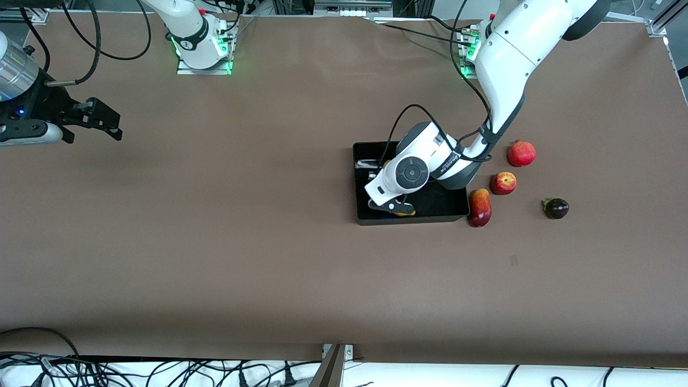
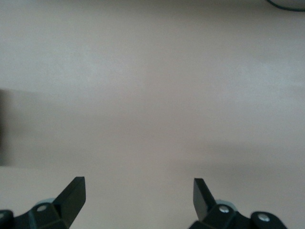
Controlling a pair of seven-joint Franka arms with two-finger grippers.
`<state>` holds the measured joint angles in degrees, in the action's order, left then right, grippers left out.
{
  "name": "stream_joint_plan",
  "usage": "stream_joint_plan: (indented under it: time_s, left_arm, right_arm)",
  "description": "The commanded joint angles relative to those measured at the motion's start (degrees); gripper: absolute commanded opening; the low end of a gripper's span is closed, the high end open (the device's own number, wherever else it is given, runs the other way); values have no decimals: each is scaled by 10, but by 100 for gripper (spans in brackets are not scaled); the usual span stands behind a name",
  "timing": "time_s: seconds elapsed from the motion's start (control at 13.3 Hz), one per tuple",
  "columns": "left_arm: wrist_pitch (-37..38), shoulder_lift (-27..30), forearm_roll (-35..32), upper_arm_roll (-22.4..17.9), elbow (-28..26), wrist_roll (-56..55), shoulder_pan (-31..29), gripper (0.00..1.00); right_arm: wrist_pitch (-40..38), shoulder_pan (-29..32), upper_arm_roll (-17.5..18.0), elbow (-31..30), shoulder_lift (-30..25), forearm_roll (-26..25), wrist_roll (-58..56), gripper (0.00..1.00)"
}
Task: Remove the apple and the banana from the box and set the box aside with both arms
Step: 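Grasp the yellow banana with the left gripper and lift it out, then lower the banana beside the plum and open the left gripper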
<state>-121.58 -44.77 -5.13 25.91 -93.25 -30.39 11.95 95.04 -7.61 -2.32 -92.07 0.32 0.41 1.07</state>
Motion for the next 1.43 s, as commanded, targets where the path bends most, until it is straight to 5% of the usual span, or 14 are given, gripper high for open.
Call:
stream_joint_plan:
  time_s: [0.0, 0.45, 0.75, 1.12, 1.35]
  left_arm:
    - [27, 27, -1, -2, 3, -2, -6, 0]
    - [166, 125, -1, -2, 26, 37, -80, 0]
    - [265, 140, -6, -5, 41, 194, -175, 0]
    - [262, 107, -157, -7, 31, 378, -243, 0]
    - [218, 79, -182, -7, 24, 463, -278, 0]
  right_arm:
    - [-8, 3, 4, 8, 0, 1, 2, 100]
    - [-8, 3, 4, 8, 0, 1, 2, 100]
    - [-9, 1, 4, 8, -1, 1, 3, 100]
    - [-8, -1, 5, 8, -1, 1, 3, 100]
    - [-6, -1, 5, 8, -1, 1, 2, 100]
